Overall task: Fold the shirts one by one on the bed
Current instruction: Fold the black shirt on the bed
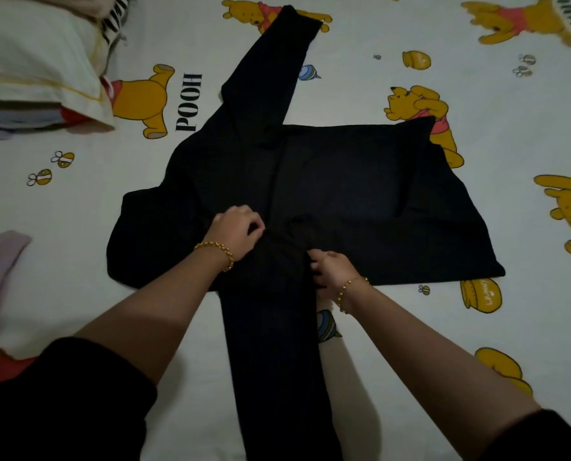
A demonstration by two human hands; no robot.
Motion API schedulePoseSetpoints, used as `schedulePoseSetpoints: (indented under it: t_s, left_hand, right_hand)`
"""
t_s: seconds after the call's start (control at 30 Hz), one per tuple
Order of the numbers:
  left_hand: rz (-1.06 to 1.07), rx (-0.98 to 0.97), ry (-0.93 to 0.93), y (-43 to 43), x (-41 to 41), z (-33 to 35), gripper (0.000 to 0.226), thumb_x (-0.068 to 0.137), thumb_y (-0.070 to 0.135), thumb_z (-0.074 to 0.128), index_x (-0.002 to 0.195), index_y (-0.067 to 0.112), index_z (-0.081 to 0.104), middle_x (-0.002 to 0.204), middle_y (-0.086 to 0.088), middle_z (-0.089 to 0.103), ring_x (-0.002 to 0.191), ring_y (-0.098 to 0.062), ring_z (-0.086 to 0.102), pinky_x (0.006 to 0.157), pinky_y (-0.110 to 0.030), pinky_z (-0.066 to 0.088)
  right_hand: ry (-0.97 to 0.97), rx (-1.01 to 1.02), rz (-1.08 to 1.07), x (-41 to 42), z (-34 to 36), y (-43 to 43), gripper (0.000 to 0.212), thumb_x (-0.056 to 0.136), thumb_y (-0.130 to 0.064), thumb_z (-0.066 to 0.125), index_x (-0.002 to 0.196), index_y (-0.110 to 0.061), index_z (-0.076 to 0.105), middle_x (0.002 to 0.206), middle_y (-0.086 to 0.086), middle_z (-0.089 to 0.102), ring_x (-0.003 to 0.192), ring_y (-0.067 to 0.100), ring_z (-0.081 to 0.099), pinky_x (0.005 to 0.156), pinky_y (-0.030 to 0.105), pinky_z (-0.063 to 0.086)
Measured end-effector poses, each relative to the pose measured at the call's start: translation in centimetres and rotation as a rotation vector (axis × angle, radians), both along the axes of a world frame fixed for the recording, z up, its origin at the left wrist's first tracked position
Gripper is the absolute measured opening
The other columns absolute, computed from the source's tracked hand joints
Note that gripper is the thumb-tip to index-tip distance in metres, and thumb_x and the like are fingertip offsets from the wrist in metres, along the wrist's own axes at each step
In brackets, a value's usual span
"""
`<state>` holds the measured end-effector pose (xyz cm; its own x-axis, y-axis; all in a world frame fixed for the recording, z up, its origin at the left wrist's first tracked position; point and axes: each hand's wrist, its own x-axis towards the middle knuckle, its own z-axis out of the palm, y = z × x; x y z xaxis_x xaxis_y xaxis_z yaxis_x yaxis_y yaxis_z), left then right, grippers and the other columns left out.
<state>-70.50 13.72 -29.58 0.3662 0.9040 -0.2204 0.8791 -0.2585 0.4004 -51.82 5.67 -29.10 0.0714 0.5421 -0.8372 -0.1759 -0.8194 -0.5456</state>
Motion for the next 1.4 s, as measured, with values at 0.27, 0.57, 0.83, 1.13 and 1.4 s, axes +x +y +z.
schedulePoseSetpoints:
  t_s: [0.27,0.57,0.83,1.13,1.4]
  left_hand:
    - [0.209,0.044,-0.032,-1.0,1.3,0.2,0.016,0.099,0.018,0.04,0.106,0.012,0.052,0.088,-0.006,0.063,0.081,-0.026,0.06,0.079,-0.038,0.046]
    - [0.261,0.079,0.063,-1.4,2.9,-1.0,0.017,0.101,0.021,0.032,0.103,0.009,0.044,0.072,-0.007,0.054,0.061,-0.026,0.051,0.058,-0.033,0.034]
    - [0.344,0.122,0.11,-1.4,3.0,-1.8,0.018,0.101,0.02,0.031,0.103,0.006,0.042,0.067,-0.011,0.055,0.055,-0.027,0.049,0.049,-0.032,0.03]
    - [0.401,0.123,0.108,-1.9,3.5,-2.3,0.014,0.101,0.017,0.031,0.101,0.006,0.04,0.059,-0.006,0.046,0.047,-0.021,0.041,0.043,-0.029,0.024]
    - [0.547,0.154,-0.011,-2.2,4.4,-2.1,0.017,0.099,0.017,0.039,0.11,0.007,0.047,0.092,-0.016,0.06,0.076,-0.028,0.055,0.064,-0.041,0.044]
  right_hand:
    - [0.28,-0.014,0.167,2.6,1.5,-0.8,0.015,0.095,-0.016,0.052,0.088,-0.007,0.062,0.074,0.007,0.057,0.068,0.019,0.055,0.068,0.031,0.046]
    - [0.259,-0.117,0.218,5.9,2.7,0.5,0.042,0.093,-0.044,0.054,0.115,-0.01,0.063,0.11,0.01,0.069,0.099,0.024,0.066,0.083,0.034,0.053]
    - [0.161,-0.102,0.443,12.0,4.4,2.6,0.034,0.086,-0.025,0.065,0.116,-0.009,0.064,0.116,0.007,0.068,0.105,0.019,0.065,0.087,0.031,0.051]
    - [-0.401,-0.181,0.88,20.1,5.0,6.9,0.068,0.064,-0.053,0.079,0.114,-0.01,0.063,0.114,0.006,0.065,0.104,0.026,0.062,0.096,0.038,0.048]
    - [-1.351,0.343,0.897,22.3,3.1,8.3,0.038,0.087,-0.011,0.054,0.124,-0.019,0.055,0.123,0.011,0.053,0.115,0.031,0.049,0.097,0.045,0.043]
